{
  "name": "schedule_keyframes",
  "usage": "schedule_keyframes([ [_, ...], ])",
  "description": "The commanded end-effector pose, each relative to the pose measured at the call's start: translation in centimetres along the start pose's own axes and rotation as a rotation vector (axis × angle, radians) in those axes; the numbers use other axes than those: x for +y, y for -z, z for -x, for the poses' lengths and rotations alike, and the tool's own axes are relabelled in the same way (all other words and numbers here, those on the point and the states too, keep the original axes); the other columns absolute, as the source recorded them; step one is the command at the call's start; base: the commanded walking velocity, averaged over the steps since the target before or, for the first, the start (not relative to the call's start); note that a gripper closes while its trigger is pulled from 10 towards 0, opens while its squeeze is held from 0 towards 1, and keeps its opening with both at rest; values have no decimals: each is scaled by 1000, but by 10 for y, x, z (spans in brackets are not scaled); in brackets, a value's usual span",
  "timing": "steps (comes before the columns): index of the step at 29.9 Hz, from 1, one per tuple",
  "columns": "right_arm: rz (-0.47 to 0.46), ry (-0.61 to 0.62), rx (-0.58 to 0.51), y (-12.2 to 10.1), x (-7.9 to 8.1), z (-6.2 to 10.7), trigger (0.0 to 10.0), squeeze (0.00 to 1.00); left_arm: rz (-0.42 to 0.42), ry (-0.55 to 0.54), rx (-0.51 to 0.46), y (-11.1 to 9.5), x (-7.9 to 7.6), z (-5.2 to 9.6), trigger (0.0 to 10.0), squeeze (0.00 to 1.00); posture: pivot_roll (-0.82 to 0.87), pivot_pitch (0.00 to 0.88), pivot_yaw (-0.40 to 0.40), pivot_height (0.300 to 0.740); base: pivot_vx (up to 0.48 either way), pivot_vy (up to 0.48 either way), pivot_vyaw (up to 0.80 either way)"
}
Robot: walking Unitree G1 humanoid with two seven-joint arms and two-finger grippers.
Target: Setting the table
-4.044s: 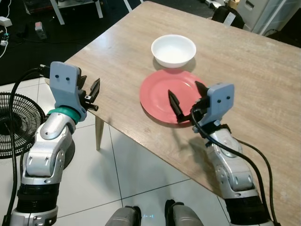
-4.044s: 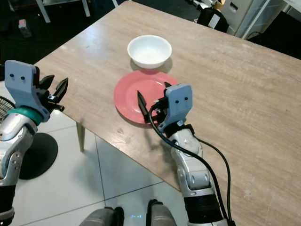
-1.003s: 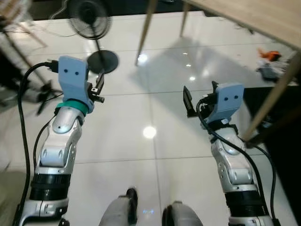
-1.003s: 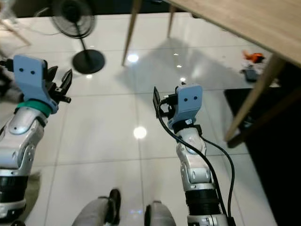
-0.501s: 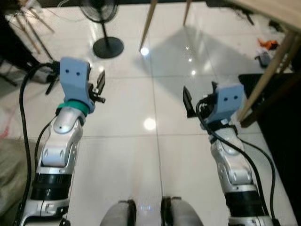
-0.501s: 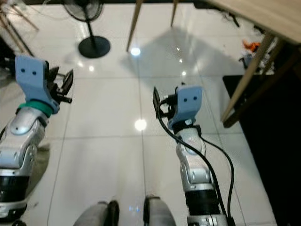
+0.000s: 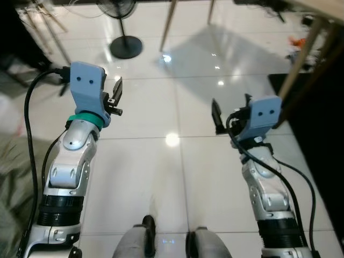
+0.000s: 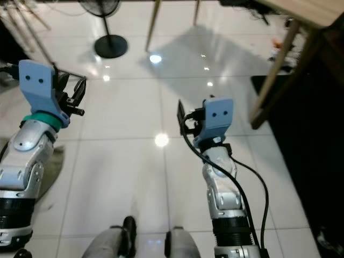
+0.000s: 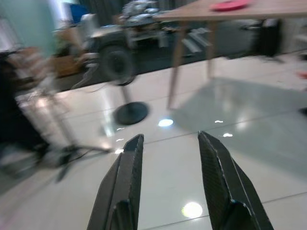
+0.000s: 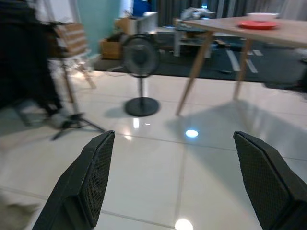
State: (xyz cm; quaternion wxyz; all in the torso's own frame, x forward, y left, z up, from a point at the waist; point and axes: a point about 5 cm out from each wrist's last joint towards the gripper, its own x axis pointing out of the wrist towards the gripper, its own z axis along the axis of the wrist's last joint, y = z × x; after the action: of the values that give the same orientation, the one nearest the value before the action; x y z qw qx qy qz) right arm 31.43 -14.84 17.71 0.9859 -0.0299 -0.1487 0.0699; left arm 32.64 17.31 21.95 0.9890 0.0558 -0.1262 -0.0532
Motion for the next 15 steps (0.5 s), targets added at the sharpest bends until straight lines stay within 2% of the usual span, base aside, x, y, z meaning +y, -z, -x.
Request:
schedule_keyframes([
  [1,4,9,13,3,-3,4,10000,0,-4,7,14,4,-2,1,10000,0,-31,126,105,740,-375,0,0],
  [11,3,7,13,3,-3,4,10000,0,-1,6,12,4,-3,1,10000,0,-32,128,104,740,-360,0,0],
  [13,-1,8,16,4,-3,4,10000,0,0,6,12,4,-3,1,10000,0,-33,128,103,740,0,0,0],
  [15,-15,11,21,4,-3,4,10000,0,10,10,12,3,-4,1,10000,0,-33,130,103,740,0,0,-800],
])
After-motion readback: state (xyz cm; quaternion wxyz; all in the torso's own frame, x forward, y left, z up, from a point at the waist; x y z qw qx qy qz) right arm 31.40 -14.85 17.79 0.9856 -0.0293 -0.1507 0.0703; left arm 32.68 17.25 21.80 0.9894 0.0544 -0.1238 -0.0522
